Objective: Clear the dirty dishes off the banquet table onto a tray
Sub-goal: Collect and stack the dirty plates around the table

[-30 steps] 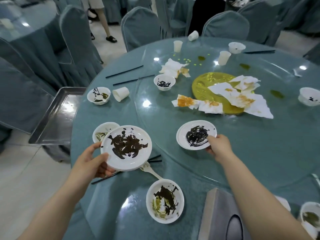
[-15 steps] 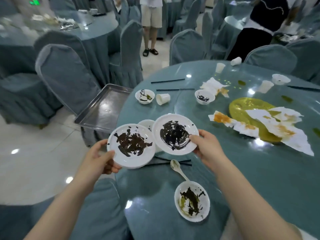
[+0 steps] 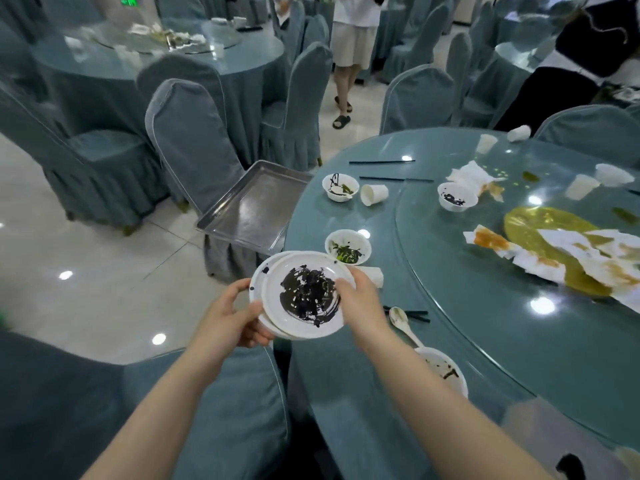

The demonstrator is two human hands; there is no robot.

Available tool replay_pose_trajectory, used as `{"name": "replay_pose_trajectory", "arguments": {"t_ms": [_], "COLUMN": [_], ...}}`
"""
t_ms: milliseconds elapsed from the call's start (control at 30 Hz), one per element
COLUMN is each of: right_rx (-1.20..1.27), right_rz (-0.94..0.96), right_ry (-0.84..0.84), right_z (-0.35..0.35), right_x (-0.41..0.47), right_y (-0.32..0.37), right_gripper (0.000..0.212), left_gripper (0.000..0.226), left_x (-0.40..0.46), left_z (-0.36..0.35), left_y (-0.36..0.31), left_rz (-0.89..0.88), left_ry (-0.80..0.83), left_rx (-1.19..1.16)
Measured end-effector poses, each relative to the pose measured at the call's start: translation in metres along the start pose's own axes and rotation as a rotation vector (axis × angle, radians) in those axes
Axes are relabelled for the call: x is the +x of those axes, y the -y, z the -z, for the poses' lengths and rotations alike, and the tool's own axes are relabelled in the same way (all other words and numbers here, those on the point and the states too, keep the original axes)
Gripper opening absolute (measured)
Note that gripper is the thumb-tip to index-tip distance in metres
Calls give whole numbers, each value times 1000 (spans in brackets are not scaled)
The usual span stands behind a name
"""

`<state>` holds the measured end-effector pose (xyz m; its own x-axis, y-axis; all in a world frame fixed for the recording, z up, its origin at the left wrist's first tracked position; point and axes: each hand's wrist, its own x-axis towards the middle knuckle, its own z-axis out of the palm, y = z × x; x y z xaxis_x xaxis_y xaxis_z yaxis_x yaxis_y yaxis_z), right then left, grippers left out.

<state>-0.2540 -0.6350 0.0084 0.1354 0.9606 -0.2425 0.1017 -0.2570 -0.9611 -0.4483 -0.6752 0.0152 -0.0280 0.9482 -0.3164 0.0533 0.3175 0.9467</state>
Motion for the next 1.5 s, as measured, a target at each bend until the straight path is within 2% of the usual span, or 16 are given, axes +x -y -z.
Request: {"name": "replay_pose_trajectory", "arguments": {"t_ms": [200, 333, 533, 667, 800, 1100, 1200, 1500], "right_rx": [-60, -145, -111, -35, -154, -4, 41, 192], "right_rz": [-40, -85, -110, -193, -317, -263, -239, -303], "right_ry": [-16, -41, -83, -100, -27, -128, -145, -400], "right_z": [-31, -47, -50, -44, -32, 0, 20, 109], "right_x": [-24, -38, -58, -66, -63, 9, 42, 127], "right_y": [-6, -10, -16, -16, -19, -26, -30, -59], "right_gripper": [29, 35, 43, 29, 22, 13, 12, 8], "left_gripper": [22, 20, 29, 33, 30, 21, 22, 26], "left_x": [-8, -9, -2, 3, 13, 73, 102, 204], "left_z": [24, 38, 58, 59, 53, 8, -14, -81], "left_y": [5, 4, 10, 15, 11, -9, -11, 11], "left_rz": [28, 22, 19, 25, 28, 7, 61, 254], "left_ry": [81, 139, 179, 230, 289, 220, 208, 99], "left_rx": [-29, 15, 102, 117, 140, 173, 157, 231]}}
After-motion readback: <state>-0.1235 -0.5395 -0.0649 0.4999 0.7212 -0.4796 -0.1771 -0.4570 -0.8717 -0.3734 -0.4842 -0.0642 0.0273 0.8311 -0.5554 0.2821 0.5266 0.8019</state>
